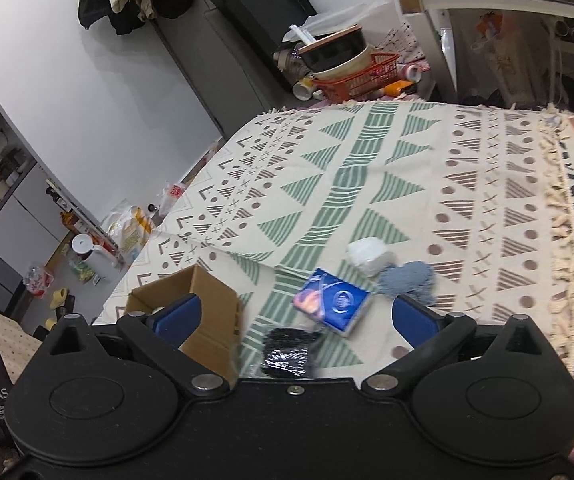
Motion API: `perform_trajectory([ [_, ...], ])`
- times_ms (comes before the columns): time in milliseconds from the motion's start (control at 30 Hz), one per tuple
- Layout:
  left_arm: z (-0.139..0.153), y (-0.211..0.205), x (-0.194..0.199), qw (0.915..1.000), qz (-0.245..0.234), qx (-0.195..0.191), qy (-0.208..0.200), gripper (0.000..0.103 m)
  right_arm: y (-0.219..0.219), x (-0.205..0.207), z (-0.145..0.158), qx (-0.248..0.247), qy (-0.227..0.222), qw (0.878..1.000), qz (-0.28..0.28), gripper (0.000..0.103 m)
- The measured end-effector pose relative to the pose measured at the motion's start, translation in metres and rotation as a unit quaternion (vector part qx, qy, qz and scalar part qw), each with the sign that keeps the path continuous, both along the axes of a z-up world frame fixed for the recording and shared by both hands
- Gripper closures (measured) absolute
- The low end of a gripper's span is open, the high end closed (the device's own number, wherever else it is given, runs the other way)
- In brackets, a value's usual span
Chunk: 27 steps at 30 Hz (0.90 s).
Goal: Organize soft objects
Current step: 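Move the left tool toward the black mesh bag while the right tool approaches the denim octopus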
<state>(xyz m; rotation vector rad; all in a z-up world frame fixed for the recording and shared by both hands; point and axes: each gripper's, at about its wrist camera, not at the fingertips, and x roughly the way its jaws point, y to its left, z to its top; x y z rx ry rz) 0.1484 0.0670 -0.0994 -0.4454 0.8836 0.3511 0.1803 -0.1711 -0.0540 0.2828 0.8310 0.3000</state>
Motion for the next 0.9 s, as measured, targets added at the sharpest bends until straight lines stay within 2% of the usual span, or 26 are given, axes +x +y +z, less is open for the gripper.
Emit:
perform_trajectory([
  [333,-0.001,-0.038,-0.002,0.9985,-0.038,0.039,0.009,0.022,-0.036,-0.008,0.001,-0.019,0.0,1.0,-0.006,0.0],
  [633,0.001,-0.053,-0.006,0.9972,-0.059,0.045,-0.001,0.022,-0.053,0.003,-0.005,-0.028,0.007,1.0,0.003,0.0],
  [900,-0.007,-0.072,-0.002,0.993,-0.105,0.055,-0.008,0.023,-0.053,0.02,-0.025,0.002,0.019,1.0,-0.002,0.0],
])
